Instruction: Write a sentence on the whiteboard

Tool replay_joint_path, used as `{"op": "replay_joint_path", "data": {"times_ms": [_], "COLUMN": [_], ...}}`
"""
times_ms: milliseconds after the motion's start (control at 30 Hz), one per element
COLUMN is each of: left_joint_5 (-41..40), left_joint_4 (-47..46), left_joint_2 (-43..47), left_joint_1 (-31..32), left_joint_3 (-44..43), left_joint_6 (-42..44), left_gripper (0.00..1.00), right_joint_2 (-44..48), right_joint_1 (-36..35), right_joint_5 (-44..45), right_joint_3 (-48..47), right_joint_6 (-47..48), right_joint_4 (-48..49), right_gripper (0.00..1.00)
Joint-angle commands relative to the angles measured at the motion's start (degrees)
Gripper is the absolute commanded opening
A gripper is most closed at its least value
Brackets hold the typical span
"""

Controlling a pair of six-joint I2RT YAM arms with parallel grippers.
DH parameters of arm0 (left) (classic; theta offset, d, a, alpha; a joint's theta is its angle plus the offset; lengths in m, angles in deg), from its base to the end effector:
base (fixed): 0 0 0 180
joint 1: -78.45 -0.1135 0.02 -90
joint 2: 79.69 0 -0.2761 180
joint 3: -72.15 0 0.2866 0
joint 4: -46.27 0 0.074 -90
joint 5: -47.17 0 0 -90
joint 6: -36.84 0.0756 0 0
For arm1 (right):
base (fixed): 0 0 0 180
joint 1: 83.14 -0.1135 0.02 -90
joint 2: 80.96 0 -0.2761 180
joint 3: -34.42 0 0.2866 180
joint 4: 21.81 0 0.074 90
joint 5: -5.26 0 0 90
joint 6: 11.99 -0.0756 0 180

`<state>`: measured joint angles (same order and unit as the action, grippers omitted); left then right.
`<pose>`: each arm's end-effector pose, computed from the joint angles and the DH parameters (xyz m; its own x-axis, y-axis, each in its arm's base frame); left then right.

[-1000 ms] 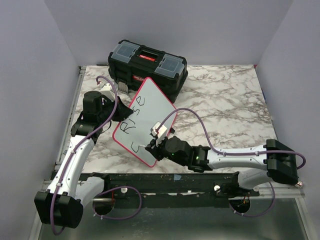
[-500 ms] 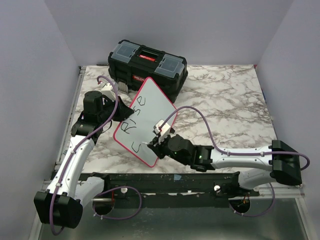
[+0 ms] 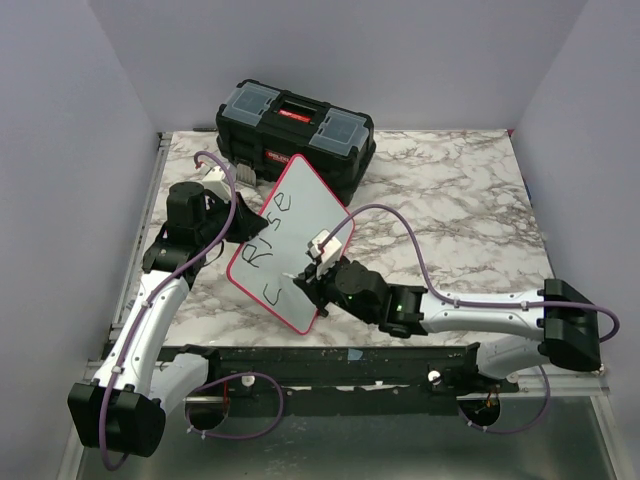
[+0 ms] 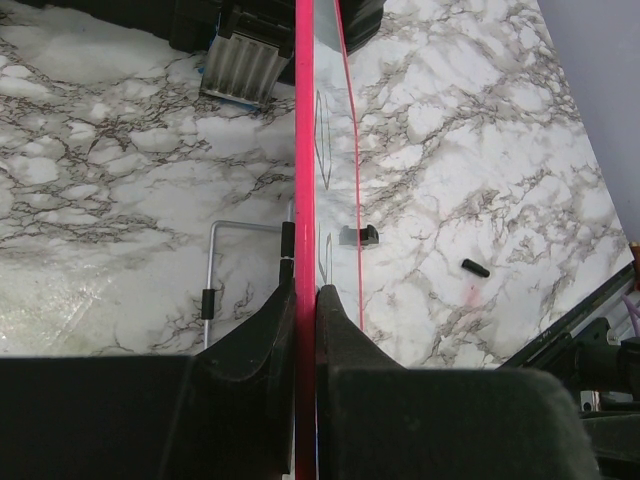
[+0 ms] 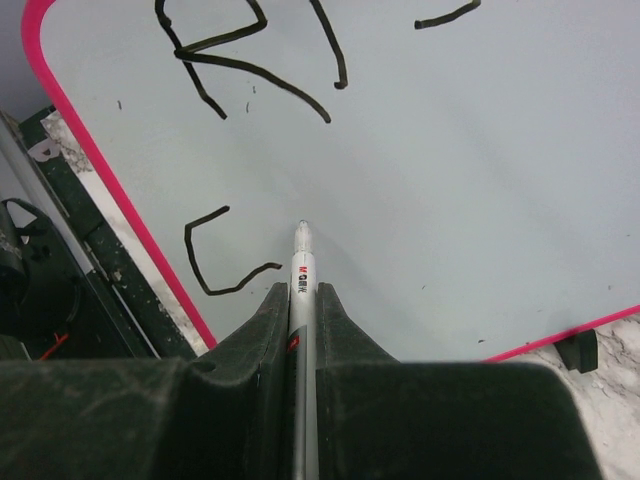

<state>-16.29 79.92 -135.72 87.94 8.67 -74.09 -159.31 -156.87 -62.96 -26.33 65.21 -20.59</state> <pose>0.2676 -0.0790 0.3171 -0.6007 -0.2236 -0.7676 0.3515 0.7884 -0.5048 0.1322 0.3529 0.2566 -0.2524 -0.1306 -0.9588 -0.7545 0.6469 0.1105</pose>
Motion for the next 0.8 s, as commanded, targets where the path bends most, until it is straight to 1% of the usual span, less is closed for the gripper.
{"op": "replay_joint_path", "data": {"times_ms": [0, 400, 767], "left_joint_5": [-1.9, -2.0, -2.1], "left_joint_4": [1.8, 1.9, 1.9], "left_joint_2": [0.4, 0.4, 0.3], "left_joint_1": [0.8, 1.0, 1.0], "left_joint_3": [-0.3, -0.4, -0.5], "left_joint_6": [5.1, 5.2, 5.3], "left_gripper": [0.00, 0.00, 0.00], "right_joint_2": [-1.7, -4.4, -4.5], "right_joint_1": [1.0, 1.4, 1.3], "right_joint_5": [0.4, -3.5, -8.3], "right_joint_3": [-2.6, -4.2, -3.4], "right_joint_6": [0.7, 0.6, 0.4], "right_joint_4": [0.8, 2.2, 2.6], "right_gripper": [0.01, 0.01, 0.01]}}
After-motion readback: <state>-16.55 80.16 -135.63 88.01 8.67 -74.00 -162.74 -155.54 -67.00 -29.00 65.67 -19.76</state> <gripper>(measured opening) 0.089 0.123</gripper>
